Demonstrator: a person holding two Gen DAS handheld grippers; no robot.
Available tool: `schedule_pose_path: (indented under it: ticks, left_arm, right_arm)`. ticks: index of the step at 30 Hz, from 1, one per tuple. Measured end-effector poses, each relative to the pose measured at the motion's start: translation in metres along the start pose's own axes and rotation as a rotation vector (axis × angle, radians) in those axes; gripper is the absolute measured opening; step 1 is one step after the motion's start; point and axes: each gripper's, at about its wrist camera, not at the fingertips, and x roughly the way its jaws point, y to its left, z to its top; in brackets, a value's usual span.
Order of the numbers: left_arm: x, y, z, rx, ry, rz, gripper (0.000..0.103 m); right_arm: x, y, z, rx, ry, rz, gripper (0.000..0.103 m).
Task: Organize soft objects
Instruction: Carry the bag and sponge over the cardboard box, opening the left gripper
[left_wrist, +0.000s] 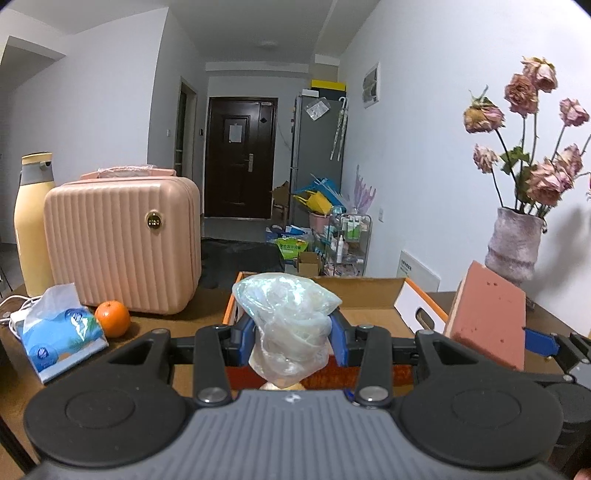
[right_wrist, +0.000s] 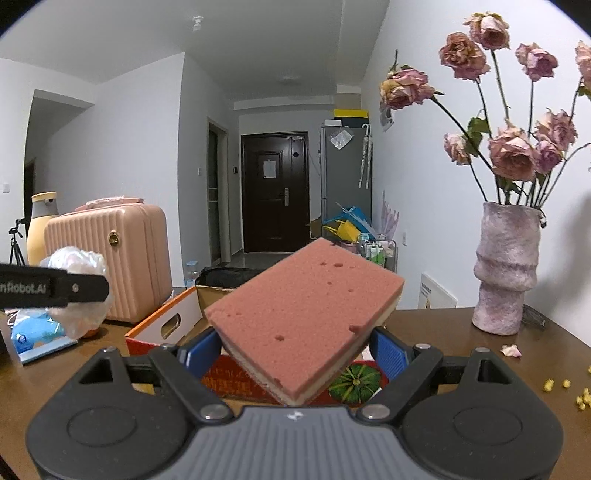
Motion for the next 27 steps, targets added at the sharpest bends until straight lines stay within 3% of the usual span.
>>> schedule_pose_path:
  ticks: [27]
  left_arm:
    - [0.087,0.024,0.043,-0.030,-0.012,0.041,0.041]
  right_arm:
    - [0.097,0.001,0.036,-0.044,0.049,0.008,0.087]
